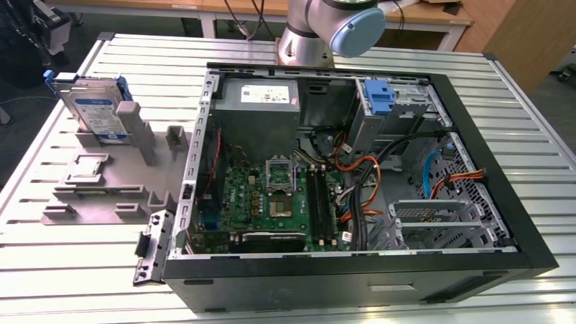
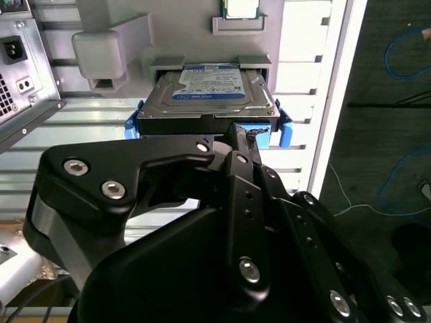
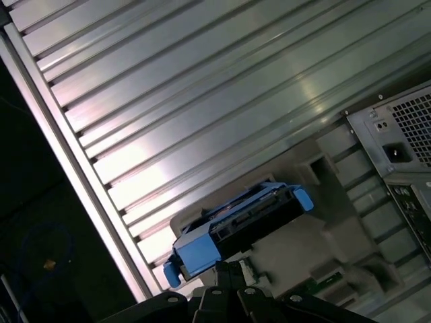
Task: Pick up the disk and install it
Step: 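Pick up the disk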
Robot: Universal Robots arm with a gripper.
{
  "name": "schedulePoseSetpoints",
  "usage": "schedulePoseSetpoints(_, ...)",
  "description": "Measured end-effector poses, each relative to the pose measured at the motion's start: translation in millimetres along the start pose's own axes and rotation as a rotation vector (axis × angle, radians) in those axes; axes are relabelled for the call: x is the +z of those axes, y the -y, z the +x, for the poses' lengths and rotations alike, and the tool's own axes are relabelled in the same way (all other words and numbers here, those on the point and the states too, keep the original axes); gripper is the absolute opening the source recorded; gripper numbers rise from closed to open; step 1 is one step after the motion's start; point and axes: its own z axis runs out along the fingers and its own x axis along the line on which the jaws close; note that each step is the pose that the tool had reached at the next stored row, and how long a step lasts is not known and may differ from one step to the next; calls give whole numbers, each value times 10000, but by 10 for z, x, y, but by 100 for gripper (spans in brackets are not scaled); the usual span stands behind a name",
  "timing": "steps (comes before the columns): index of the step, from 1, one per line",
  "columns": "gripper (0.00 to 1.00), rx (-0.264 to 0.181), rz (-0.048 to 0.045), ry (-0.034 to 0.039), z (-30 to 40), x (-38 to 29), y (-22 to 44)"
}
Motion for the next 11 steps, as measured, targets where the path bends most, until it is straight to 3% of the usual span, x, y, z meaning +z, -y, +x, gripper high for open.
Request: schedulePoseSetpoints(11,10,638,-3,27,0,2,0)
